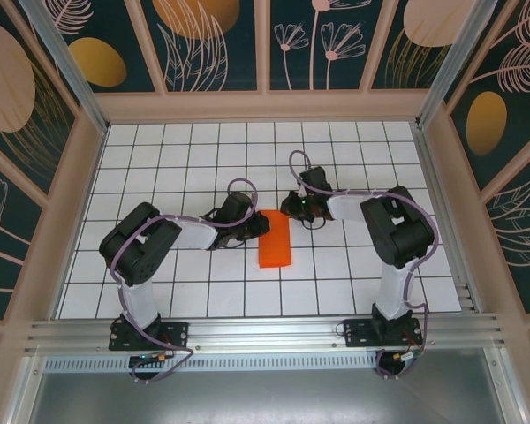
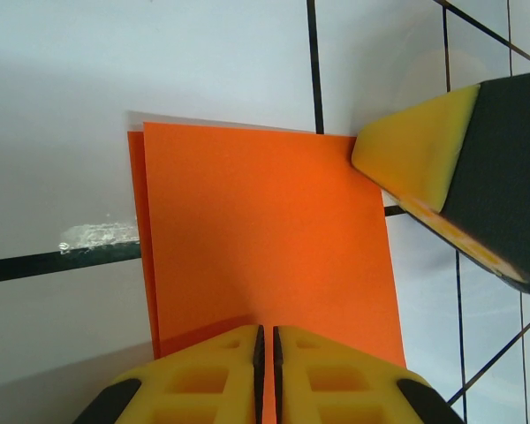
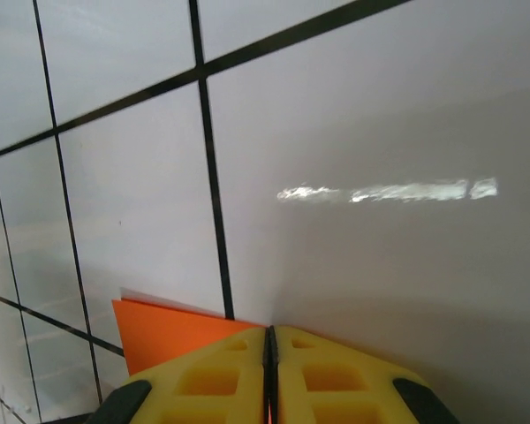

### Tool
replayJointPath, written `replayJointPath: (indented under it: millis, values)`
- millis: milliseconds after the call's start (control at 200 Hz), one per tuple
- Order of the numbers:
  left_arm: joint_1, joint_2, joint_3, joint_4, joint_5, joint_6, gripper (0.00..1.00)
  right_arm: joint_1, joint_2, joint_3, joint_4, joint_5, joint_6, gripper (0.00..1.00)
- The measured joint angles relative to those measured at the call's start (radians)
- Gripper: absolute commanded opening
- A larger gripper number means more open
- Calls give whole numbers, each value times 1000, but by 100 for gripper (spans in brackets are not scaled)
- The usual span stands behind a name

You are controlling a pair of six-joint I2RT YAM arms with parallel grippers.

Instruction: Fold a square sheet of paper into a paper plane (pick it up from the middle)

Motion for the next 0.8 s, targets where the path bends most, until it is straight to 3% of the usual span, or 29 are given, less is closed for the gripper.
replayJointPath:
  millis: [230,375,545,801]
  values:
    - [0,-4,-2,5,0,4,14,-39,-12,-18,43,34,44,13]
    - [0,-5,-3,9,1,4,14,-51,-106,-85,42,35,43,13]
    - [0,-5,-3,9,2,4,14,-7,-233,-146,38,-34,20,13]
    - [0,-5,-2,8,2,4,14,72,-229,-163,-25,-105,-3,13]
